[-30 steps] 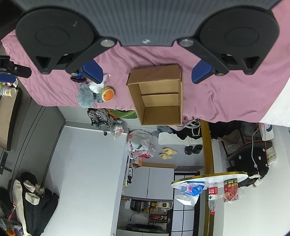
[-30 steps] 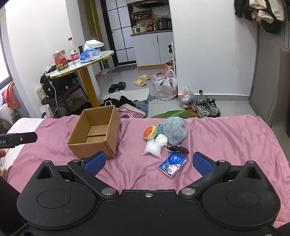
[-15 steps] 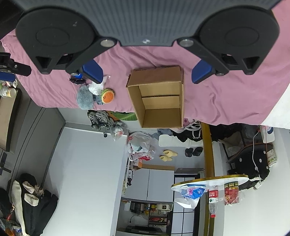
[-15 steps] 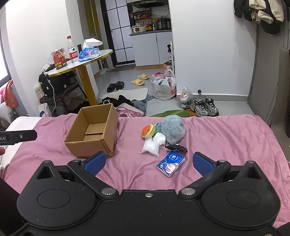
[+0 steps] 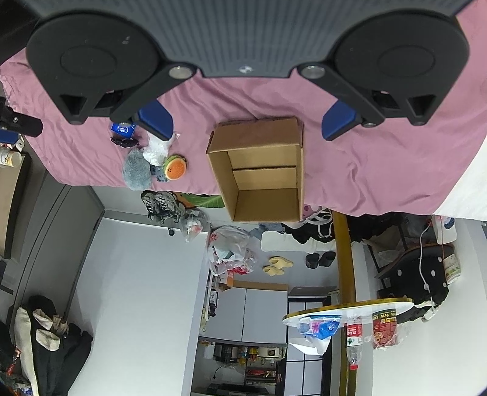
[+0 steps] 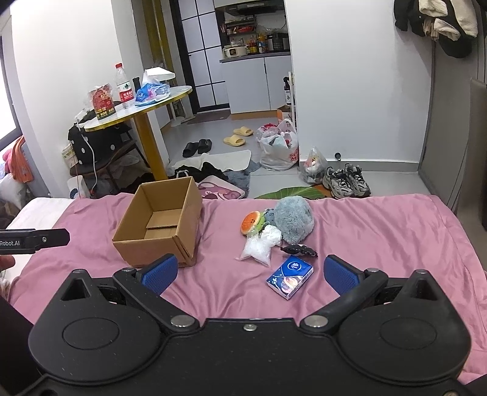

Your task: Organize soft objects

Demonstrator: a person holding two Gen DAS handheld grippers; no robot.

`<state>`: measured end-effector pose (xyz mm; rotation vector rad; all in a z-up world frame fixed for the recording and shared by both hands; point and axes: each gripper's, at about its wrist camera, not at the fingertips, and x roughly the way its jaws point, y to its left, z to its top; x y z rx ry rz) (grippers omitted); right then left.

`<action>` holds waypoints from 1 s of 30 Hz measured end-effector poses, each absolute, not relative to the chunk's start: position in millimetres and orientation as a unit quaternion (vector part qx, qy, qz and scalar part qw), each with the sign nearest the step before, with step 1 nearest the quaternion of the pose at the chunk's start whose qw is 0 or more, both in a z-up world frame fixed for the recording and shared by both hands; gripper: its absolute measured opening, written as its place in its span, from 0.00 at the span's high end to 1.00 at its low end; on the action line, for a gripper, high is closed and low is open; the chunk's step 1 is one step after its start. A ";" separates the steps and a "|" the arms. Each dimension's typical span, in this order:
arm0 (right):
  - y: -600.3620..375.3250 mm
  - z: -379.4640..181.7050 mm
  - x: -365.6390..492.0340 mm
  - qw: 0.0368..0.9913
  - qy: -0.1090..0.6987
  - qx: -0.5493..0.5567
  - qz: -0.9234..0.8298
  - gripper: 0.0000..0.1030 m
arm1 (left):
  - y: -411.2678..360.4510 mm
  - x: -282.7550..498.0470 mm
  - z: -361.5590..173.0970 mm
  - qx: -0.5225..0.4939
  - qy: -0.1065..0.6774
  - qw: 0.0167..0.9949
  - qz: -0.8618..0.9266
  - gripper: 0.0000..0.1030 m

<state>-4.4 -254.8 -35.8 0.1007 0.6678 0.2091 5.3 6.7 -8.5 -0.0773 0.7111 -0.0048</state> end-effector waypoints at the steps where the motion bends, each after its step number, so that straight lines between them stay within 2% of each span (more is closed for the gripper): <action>1: -254.6 -35.7 -4.6 0.938 0.326 0.050 0.103 0.00 | 6.6 5.0 -9.0 -0.038 0.349 0.937 -0.003 0.00; 17: -257.4 -39.9 3.3 0.937 0.333 0.060 0.090 0.00 | 6.1 19.1 -9.2 -0.027 0.350 0.936 -0.017 0.00; 30: -269.8 -58.3 16.9 0.932 0.349 0.065 0.067 0.00 | -1.4 52.3 -20.3 0.037 0.345 0.936 -0.054 0.00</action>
